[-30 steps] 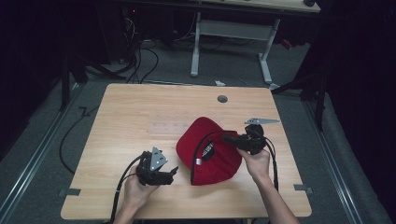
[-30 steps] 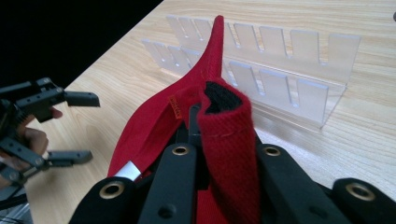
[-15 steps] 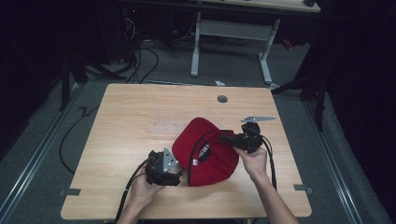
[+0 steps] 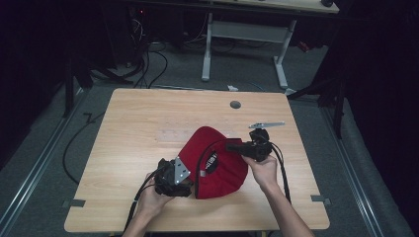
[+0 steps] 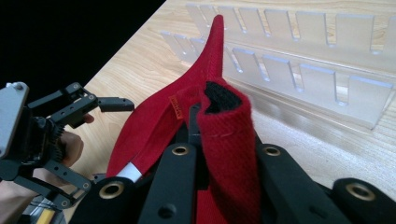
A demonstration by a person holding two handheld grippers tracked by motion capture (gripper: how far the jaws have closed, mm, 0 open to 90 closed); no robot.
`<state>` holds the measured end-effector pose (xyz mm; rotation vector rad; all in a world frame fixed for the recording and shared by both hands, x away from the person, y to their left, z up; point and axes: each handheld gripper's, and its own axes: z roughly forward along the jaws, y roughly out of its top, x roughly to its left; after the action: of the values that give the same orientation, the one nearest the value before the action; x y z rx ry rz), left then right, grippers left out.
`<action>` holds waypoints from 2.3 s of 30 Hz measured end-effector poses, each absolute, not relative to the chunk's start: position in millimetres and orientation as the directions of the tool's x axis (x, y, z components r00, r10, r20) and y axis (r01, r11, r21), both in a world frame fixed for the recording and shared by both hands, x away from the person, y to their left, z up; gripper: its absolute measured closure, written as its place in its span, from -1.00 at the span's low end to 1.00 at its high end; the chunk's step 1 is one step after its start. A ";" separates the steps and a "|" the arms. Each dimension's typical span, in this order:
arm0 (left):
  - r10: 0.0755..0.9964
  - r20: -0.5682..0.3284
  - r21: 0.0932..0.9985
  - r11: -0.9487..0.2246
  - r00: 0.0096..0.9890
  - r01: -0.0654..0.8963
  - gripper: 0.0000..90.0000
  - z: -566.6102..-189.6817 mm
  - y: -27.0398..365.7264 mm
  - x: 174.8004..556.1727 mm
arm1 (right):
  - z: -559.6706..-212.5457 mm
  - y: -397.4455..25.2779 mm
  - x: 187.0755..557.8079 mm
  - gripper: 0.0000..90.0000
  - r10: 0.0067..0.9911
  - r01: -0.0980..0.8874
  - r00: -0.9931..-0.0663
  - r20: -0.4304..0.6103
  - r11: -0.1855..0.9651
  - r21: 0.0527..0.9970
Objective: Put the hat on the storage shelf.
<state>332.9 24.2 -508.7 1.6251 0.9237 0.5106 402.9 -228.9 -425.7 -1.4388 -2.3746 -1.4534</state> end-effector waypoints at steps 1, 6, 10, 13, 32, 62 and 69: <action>0.790 -0.139 0.955 -0.053 0.597 0.292 -0.62 -507.8 24.9 332.7 | -425.7 -228.4 402.9 0.85 0.691 0.704 -0.576 0.436 0.148 0.694; 0.800 -0.139 0.962 -0.030 0.583 0.271 -0.44 -504.1 30.2 333.7 | -426.0 -226.6 402.9 0.85 0.687 0.709 -0.582 0.435 0.166 0.686; 0.801 -0.147 0.962 -0.020 0.581 0.272 -0.39 -503.2 32.6 334.3 | -427.8 -223.3 402.4 0.85 0.686 0.715 -0.587 0.430 0.189 0.673; 0.801 -0.141 0.962 -0.029 0.582 0.272 -0.37 -504.7 31.2 334.0 | -428.4 -222.1 403.2 0.85 0.683 0.719 -0.587 0.435 0.193 0.668; 0.741 -0.204 0.954 0.004 0.640 0.299 0.32 -492.6 37.1 330.8 | -433.1 -213.2 402.2 0.80 0.637 0.709 -0.627 0.449 0.228 0.667; 0.656 -0.208 0.950 -0.042 0.726 0.310 0.89 -473.1 40.9 315.3 | -422.6 -254.6 392.7 0.03 0.654 0.632 -0.613 0.444 0.069 0.772; 0.690 -0.232 0.947 0.001 0.686 0.320 0.89 -471.7 54.7 319.8 | -420.1 -271.3 391.3 -0.03 0.674 0.620 -0.582 0.455 0.005 0.785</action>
<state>319.8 54.7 -471.7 1.5961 0.8462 0.3530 391.3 -271.3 -420.1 -1.4570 -2.2620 -1.7166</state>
